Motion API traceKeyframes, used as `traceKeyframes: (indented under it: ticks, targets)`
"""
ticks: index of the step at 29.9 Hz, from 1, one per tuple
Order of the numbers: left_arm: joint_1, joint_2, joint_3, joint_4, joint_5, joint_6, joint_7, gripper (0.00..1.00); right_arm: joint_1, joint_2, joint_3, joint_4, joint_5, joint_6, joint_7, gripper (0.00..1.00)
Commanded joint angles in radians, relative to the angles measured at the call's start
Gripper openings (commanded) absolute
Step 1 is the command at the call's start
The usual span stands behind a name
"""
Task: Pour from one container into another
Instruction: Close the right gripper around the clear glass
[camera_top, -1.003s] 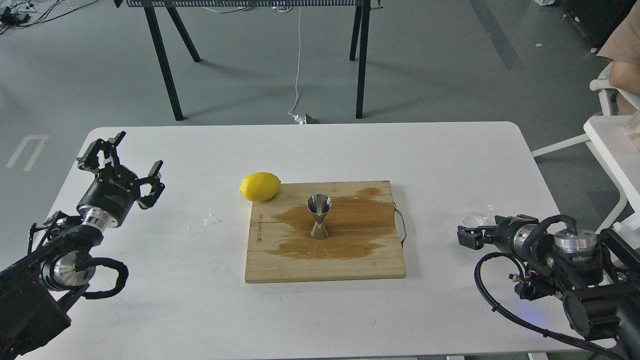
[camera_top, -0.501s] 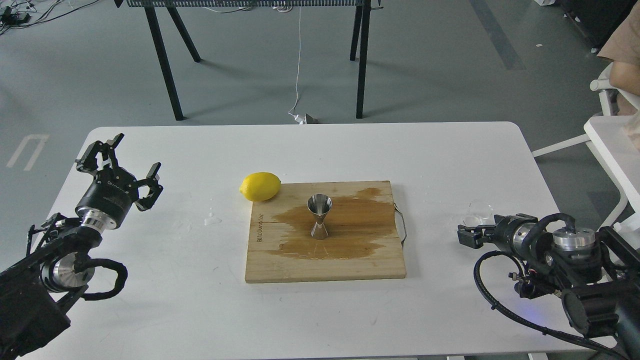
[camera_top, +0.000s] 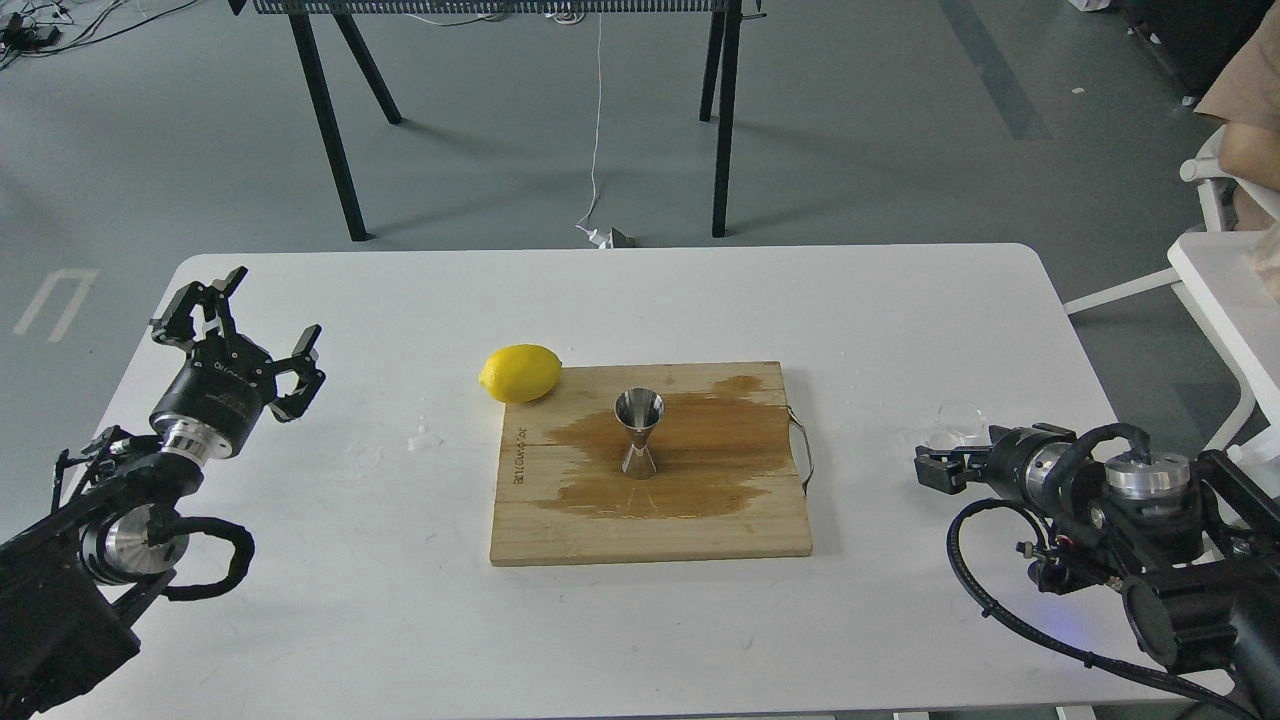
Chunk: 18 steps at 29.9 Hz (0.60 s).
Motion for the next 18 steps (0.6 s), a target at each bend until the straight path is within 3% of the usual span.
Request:
traceKeyframes:
  ticks: [1, 7, 18]
  targets:
    - [0.000, -0.002, 0.000, 0.000, 0.000, 0.000, 0.000, 0.95, 0.001, 0.000, 0.000, -0.002, -0.001, 0.000, 0.000, 0.93]
    - [0.000, -0.002, 0.000, 0.002, 0.001, 0.000, 0.000, 0.95, 0.001, 0.000, 0.000, 0.000, -0.015, 0.000, 0.000, 0.88]
    - [0.002, -0.002, 0.000, 0.002, 0.001, 0.000, 0.000, 0.95, 0.001, -0.002, 0.000, 0.005, -0.018, 0.000, 0.002, 0.88]
